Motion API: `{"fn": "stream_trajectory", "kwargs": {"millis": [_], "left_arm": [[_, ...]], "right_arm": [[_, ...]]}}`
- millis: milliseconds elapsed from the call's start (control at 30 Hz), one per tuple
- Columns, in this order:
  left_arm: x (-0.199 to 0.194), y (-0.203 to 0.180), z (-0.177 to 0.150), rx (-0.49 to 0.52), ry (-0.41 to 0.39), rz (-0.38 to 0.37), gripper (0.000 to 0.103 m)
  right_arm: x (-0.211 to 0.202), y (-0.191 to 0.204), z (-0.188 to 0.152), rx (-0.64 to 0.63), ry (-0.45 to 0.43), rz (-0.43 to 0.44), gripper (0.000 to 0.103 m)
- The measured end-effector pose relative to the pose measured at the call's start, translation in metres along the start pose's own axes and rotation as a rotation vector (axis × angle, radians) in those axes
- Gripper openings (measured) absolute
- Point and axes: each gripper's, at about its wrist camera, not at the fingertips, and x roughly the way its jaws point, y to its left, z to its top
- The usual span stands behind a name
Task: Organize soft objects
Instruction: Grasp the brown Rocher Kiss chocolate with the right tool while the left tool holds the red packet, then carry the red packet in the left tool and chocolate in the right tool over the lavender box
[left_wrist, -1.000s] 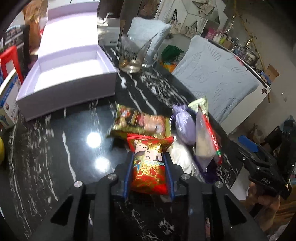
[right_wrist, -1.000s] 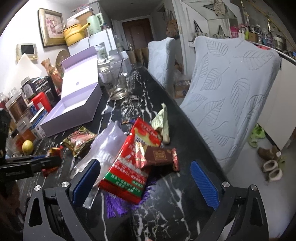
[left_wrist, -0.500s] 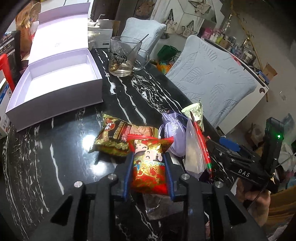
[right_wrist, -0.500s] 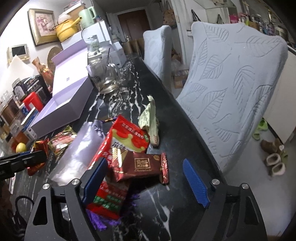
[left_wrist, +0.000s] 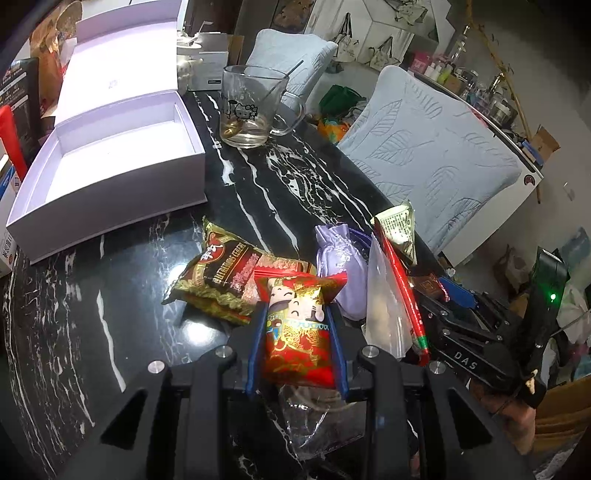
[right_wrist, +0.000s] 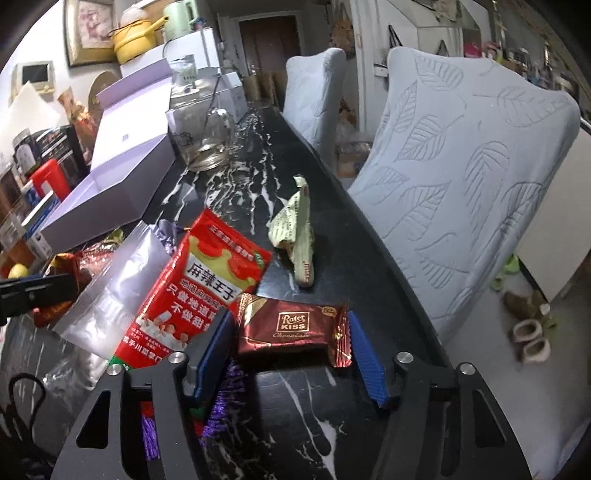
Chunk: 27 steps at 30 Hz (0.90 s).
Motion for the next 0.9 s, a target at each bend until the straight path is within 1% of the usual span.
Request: {"fn": "stream_trajectory", "kwargs": {"millis": [67, 133, 333, 433, 600, 767, 900], "left_arm": [[0.000, 0.000, -0.001, -0.002, 0.001, 0.002, 0.030], [-0.001, 0.001, -0.002, -0.001, -0.001, 0.006, 0.030], [-0.004, 0.006, -0.005, -0.011, -0.006, 0.014, 0.030], [-0.007, 0.008, -0.006, -0.014, -0.012, 0.014, 0.030], [-0.013, 0.011, -0.009, -0.017, -0.027, 0.014, 0.030], [-0.021, 0.012, -0.013, -0.019, -0.045, 0.008, 0.030], [-0.031, 0.014, -0.018, -0.022, -0.067, 0.013, 0.030]], "right_arm": [[0.001, 0.004, -0.002, -0.034, 0.000, -0.025, 0.056], [0.003, 0.013, -0.005, -0.086, -0.007, -0.070, 0.054], [0.001, 0.010, -0.005, -0.058, -0.018, -0.058, 0.050], [-0.003, 0.004, -0.005, -0.006, -0.023, -0.023, 0.049], [-0.016, 0.000, -0.008, 0.028, -0.037, -0.023, 0.049], [-0.033, 0.004, -0.007, 0.024, -0.073, -0.024, 0.048], [-0.045, 0.015, -0.004, 0.005, -0.100, -0.006, 0.048]]}}
